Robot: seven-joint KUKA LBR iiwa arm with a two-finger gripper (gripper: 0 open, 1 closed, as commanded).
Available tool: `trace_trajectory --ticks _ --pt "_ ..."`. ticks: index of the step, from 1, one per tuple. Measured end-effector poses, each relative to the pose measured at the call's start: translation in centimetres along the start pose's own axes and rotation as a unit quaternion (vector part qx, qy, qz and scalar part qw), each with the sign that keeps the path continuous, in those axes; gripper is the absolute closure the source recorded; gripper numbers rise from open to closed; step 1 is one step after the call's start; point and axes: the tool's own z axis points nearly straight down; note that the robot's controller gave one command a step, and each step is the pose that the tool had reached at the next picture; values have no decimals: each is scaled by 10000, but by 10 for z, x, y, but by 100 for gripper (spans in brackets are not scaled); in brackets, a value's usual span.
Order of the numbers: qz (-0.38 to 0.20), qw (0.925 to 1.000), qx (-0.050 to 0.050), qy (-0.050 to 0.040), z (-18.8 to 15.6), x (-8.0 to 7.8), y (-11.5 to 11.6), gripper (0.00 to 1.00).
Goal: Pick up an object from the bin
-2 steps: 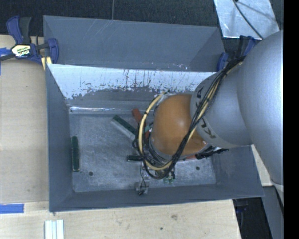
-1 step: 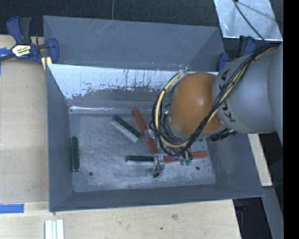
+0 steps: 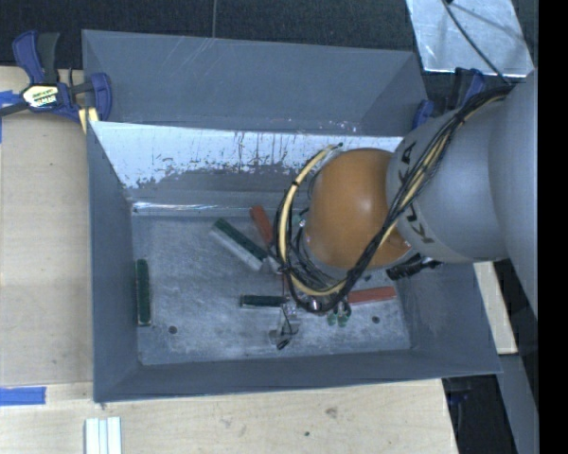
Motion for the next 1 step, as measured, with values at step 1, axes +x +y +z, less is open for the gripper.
trace_trajectory --ticks 1 --pt "219 9998 -7 -6 30 -14 -20 0"
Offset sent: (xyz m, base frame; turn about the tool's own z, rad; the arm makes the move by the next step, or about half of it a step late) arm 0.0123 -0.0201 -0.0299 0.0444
